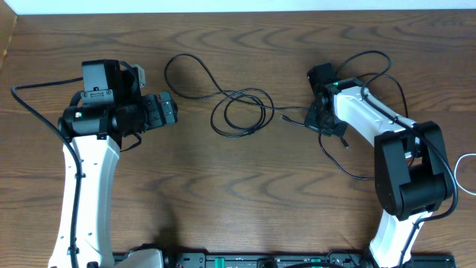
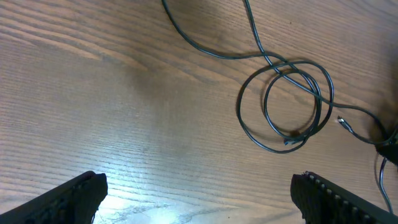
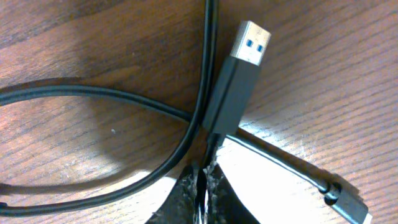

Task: Untangle cables
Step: 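Regrasp the black cable below the USB plug with the right gripper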

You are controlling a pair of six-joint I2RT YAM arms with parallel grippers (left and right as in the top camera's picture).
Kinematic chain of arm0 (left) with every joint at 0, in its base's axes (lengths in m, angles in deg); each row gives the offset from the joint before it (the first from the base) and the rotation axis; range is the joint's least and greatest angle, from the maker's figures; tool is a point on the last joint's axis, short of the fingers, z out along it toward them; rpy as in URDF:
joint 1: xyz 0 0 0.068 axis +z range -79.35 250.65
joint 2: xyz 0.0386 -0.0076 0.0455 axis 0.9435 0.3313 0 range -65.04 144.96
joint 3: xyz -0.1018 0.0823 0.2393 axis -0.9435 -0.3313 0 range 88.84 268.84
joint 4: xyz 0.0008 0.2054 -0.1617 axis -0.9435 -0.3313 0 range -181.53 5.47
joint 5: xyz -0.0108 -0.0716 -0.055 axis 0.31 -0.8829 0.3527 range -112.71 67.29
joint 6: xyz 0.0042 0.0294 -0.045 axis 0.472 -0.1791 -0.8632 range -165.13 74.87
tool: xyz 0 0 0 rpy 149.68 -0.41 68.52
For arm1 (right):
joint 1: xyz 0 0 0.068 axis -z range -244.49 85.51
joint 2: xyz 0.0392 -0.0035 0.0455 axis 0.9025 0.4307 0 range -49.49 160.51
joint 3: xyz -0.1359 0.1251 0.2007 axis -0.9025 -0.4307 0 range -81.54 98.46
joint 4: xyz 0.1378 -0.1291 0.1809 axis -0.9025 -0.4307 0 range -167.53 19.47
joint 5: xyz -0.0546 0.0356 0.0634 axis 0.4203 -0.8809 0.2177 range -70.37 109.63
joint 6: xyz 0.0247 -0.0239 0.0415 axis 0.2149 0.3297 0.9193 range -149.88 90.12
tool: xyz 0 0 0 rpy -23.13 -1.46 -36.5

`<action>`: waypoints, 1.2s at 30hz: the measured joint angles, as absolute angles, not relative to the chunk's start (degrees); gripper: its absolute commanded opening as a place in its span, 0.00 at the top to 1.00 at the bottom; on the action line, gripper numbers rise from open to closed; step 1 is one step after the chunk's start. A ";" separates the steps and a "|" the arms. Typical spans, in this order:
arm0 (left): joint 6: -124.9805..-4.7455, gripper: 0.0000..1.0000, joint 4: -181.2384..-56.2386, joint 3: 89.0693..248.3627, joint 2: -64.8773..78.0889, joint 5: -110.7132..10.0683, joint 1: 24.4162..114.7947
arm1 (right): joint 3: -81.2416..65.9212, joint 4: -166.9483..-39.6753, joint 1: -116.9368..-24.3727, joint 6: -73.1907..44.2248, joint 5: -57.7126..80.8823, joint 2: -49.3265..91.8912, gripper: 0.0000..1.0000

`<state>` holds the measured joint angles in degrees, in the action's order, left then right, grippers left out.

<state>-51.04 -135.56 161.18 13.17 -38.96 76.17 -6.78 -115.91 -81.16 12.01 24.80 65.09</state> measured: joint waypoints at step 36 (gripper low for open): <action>-50.86 0.00 -135.60 161.15 13.17 -38.96 76.17 | -7.74 -111.32 -81.18 12.88 24.67 59.96 0.55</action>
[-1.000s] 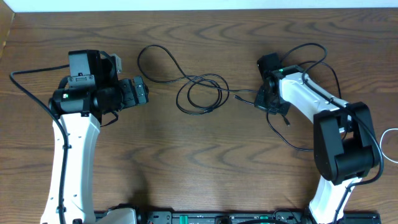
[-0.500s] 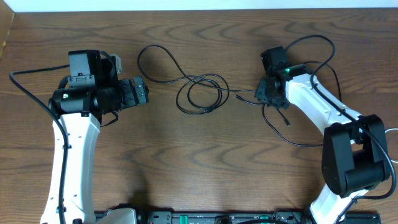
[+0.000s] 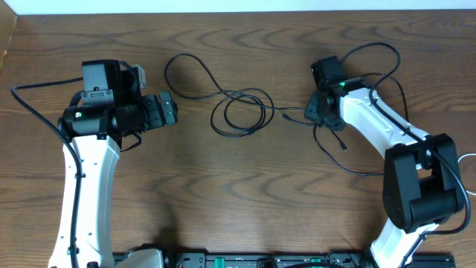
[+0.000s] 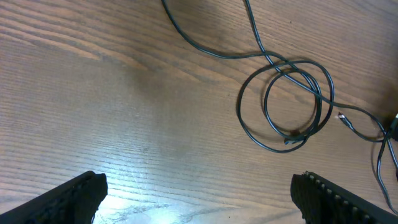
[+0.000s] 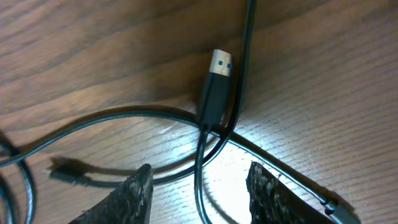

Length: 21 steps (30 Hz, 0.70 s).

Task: Untangle cables
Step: 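Regrasp the black cable below the USB plug with the right gripper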

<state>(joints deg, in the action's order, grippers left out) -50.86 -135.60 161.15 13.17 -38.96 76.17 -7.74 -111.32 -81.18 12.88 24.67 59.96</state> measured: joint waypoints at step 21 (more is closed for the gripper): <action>-50.86 0.00 -135.75 161.18 13.17 -38.96 76.17 | -9.29 -110.47 -83.65 22.24 28.36 63.35 0.56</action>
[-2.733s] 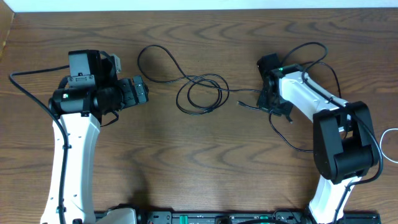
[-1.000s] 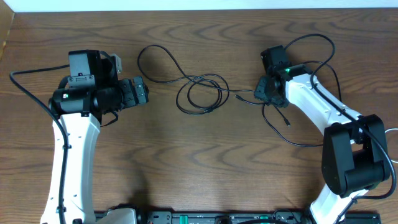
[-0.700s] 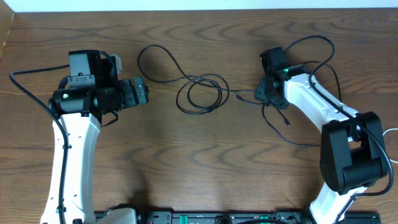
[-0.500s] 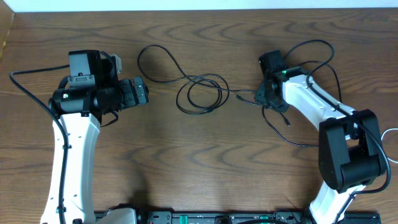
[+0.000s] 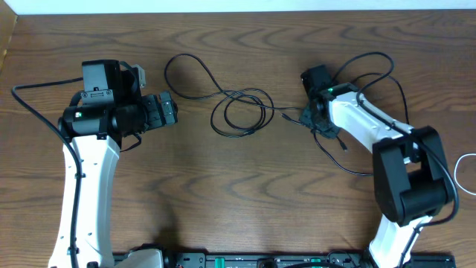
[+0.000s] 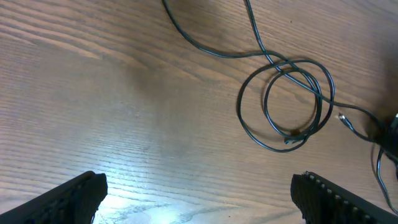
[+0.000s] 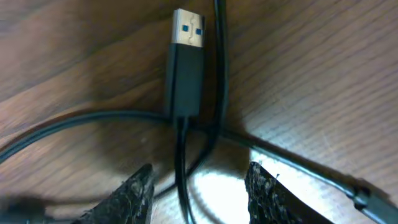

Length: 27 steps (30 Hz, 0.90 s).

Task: Untangle cables
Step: 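Regrasp the black cable below the USB plug with the right gripper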

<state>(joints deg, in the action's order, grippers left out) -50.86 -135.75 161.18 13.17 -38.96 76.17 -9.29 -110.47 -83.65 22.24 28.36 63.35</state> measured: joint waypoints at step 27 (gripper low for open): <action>-50.84 0.00 -136.65 161.15 13.17 -38.96 76.17 | -9.68 -109.62 -82.60 23.70 32.10 64.00 0.99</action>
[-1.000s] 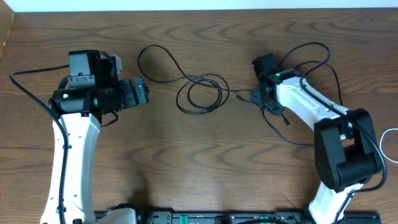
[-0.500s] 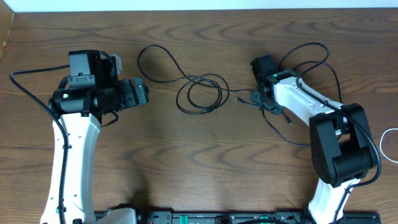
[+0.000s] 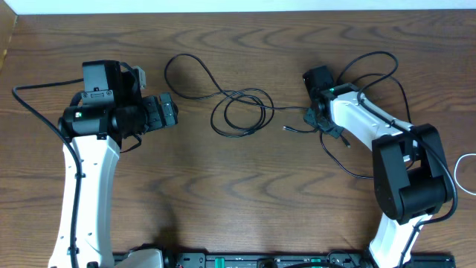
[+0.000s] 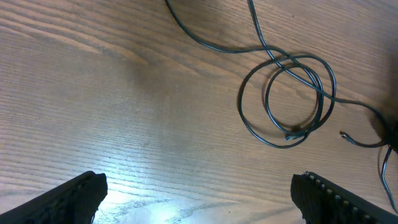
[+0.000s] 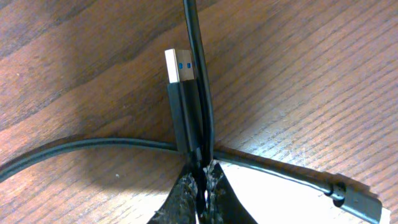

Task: Untangle cables
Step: 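Regrasp the black cable below the USB plug with the right gripper, then pull the black USB cable far right off the table edge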

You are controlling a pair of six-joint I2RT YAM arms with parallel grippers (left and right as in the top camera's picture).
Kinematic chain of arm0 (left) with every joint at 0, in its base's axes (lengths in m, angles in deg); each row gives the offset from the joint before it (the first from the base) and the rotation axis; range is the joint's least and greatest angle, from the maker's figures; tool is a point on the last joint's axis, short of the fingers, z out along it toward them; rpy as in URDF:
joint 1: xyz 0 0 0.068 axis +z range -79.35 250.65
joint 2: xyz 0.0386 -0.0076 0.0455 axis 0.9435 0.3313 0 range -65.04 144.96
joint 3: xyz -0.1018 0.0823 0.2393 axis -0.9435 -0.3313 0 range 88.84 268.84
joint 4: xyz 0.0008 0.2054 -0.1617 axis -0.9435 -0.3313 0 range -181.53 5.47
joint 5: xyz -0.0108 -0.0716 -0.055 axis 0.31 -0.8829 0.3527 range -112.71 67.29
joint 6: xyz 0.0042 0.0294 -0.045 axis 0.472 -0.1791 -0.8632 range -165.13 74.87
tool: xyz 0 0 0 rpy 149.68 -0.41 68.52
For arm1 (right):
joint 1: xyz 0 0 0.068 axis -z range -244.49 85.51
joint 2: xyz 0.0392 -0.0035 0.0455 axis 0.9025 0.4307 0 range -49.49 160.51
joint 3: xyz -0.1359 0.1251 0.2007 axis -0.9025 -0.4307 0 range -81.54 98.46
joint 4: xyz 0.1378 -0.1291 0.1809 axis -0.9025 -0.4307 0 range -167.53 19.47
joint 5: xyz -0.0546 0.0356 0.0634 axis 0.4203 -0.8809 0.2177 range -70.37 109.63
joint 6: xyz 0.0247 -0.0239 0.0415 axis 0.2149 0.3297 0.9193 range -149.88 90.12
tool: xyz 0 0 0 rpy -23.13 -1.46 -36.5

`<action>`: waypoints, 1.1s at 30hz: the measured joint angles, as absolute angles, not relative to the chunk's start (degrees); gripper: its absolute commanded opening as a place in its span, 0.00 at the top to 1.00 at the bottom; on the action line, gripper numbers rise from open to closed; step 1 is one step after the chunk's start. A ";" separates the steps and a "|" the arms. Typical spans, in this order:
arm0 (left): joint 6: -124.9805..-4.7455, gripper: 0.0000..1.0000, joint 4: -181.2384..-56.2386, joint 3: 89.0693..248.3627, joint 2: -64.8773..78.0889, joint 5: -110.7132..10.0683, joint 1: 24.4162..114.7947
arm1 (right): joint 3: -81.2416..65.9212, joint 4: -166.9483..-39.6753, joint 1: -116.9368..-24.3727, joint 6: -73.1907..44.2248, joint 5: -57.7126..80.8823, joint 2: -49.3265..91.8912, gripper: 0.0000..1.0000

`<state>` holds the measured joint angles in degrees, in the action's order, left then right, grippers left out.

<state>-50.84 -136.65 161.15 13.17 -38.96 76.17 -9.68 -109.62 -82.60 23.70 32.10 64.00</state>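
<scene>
A thin black cable (image 3: 238, 112) lies coiled at mid-table, its small free plug (image 4: 344, 134) pointing left. At the right a thicker black cable (image 3: 372, 59) loops around my right arm. My right gripper (image 5: 201, 171) is shut on that thicker cable just behind its USB-A plug (image 5: 182, 93); in the overhead view this gripper (image 3: 321, 119) sits low over the wood. Another strand (image 5: 196, 37) runs along the plug. My left gripper (image 4: 199, 199) hangs open above bare wood, left of the coil (image 4: 289, 93), and is seen from above (image 3: 172, 110) too.
A further stretch of thick cable (image 5: 292, 171) crosses under the right fingers and ends in a collar at the lower right. The table's far edge (image 3: 238, 11) runs along the top. Loose cable (image 3: 349, 167) trails beside the right arm's base.
My right gripper was open around the USB plug and is now shut on the cable behind it. The thin cable's free plug lies a little nearer the front. The left arm barely moved.
At first my right gripper was shut on the thick cable behind the USB plug. It then stood open and higher above the plug, then open and close over it. Now it is shut there again. My left gripper stayed open throughout.
</scene>
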 measured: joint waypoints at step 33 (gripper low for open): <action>-50.86 0.00 -137.02 161.15 13.17 -39.13 76.17 | -8.83 -109.42 -69.94 -4.06 13.32 21.88 0.99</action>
<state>-50.86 -137.02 161.15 13.17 -39.13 76.17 -8.83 -109.42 -69.94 -4.06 13.32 21.88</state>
